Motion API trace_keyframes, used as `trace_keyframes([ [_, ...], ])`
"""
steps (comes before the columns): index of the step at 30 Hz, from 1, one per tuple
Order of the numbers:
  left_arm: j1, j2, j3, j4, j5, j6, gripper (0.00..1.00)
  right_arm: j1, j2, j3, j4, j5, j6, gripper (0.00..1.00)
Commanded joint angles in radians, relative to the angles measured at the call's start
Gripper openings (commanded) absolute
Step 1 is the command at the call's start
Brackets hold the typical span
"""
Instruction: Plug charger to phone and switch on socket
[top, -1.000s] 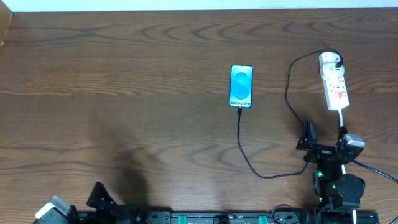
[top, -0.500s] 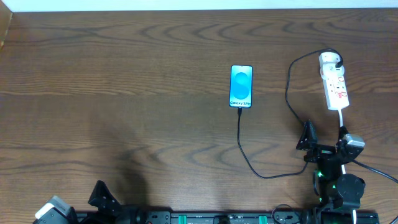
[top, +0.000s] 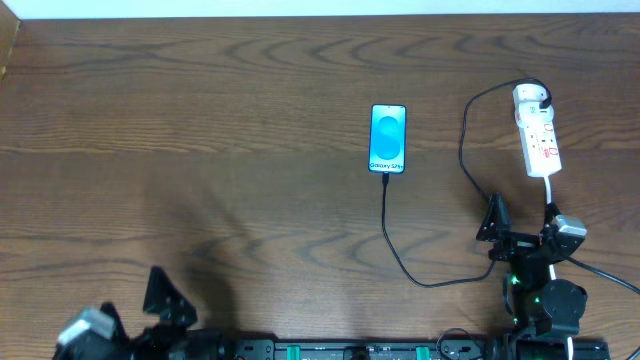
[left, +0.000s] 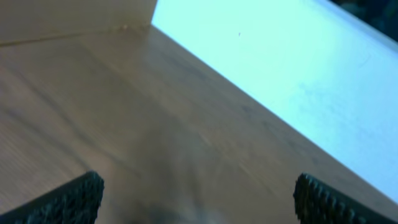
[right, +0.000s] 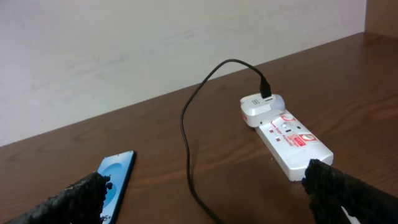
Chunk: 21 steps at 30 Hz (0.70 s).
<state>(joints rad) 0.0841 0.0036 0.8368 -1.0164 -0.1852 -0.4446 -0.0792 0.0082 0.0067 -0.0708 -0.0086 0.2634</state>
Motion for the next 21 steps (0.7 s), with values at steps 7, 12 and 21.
trace_keyframes([
  [7,-0.013,-0.002,-0.293,0.29,0.017,0.093,0.98,0.007,-0.003,-0.002,-0.004,-0.001,0.013,0.99],
  [12,-0.032,-0.002,-0.462,0.481,0.019,0.095,0.98,0.007,-0.003,-0.002,-0.004,-0.001,0.013,0.99],
  [21,-0.032,-0.002,-0.677,0.745,0.113,0.269,0.98,0.007,-0.003,-0.002,-0.004,-0.001,0.013,0.99],
])
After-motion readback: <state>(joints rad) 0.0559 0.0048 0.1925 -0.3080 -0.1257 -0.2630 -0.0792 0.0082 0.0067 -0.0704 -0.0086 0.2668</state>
